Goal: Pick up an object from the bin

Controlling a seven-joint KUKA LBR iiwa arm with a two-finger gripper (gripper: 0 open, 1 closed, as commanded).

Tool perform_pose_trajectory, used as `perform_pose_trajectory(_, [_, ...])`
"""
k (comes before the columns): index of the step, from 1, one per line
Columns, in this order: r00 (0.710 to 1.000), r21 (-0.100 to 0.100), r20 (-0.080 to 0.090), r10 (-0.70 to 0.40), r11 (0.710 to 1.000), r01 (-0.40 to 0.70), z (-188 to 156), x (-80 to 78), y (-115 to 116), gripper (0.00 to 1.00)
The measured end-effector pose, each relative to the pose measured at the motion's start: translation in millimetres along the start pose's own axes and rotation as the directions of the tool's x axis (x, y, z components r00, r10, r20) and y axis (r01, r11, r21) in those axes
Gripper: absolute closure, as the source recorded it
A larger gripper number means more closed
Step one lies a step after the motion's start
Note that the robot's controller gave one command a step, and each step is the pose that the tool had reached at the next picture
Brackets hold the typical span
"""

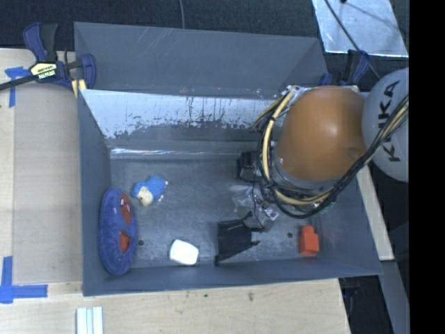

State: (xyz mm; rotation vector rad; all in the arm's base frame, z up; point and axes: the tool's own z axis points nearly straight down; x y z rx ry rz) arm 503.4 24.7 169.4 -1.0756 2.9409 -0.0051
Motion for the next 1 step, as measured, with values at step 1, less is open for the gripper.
perform_pose_trajectory(1, [1.000,0.002,0.001,0.016,1.000,-0.016,-112.5,14.2,-25.3,1.00])
